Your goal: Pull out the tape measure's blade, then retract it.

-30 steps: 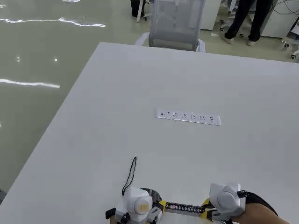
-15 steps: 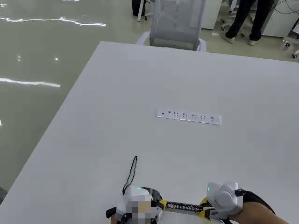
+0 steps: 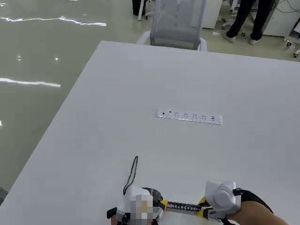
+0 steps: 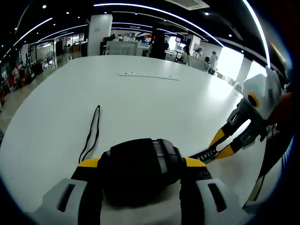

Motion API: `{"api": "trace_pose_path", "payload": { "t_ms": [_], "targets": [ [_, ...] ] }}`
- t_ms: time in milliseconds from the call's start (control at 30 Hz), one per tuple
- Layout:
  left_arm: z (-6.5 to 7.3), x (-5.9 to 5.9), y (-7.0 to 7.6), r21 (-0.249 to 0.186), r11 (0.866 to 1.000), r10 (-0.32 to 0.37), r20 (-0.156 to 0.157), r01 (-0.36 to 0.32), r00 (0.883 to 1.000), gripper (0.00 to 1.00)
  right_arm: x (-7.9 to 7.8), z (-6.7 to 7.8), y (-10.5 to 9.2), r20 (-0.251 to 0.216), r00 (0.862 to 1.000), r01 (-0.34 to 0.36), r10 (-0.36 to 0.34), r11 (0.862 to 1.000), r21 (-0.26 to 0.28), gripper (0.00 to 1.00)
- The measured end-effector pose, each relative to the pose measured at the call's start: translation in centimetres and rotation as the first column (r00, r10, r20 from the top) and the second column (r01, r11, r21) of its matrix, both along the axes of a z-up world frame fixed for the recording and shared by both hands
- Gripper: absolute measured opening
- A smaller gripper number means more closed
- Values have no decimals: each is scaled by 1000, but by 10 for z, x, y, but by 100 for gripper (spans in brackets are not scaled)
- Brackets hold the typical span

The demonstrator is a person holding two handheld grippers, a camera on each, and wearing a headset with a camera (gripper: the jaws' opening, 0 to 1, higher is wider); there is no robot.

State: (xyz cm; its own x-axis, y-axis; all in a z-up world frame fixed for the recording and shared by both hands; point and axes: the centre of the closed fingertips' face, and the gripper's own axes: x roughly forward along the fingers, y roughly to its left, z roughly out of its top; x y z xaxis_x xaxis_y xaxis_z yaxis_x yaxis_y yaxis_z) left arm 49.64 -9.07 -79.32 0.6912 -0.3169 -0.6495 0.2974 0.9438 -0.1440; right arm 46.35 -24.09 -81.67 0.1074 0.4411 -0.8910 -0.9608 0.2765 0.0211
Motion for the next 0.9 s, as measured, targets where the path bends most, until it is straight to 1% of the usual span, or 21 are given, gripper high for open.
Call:
{"api": "trace_pose_path", "payload": {
  "t_ms": [900],
  "targets": [
    [1,-1,0,-5,1000,-4,-2,4,1000,64,2,-1,17,-1,1000,-19,19,1000,3,14]
  ]
}}
